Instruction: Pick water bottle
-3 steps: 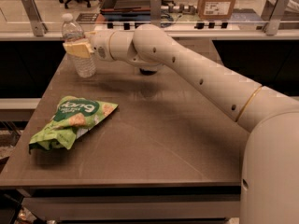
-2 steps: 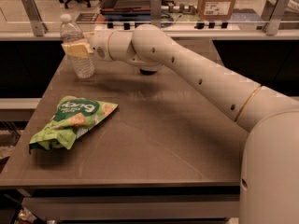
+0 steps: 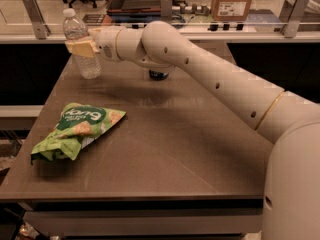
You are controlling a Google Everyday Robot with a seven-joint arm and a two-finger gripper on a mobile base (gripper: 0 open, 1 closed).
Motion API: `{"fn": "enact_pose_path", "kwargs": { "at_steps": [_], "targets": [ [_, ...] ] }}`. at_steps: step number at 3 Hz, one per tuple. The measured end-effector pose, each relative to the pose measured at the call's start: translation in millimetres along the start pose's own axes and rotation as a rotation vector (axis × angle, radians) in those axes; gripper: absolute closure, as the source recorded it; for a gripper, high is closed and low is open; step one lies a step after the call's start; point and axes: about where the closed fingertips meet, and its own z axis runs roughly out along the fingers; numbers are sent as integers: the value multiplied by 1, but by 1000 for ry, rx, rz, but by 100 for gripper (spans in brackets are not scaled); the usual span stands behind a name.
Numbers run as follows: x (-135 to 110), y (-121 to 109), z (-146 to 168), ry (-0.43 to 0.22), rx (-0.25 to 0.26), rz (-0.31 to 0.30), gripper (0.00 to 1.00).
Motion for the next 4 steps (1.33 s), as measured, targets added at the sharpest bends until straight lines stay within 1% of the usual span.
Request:
{"fn": "enact_pose_path", "kwargs": {
  "at_steps": [2, 4],
  "targets": [
    [-56, 1, -28, -52, 60, -110, 100],
    [-103, 2, -48, -92, 87, -207, 100]
  ]
}}
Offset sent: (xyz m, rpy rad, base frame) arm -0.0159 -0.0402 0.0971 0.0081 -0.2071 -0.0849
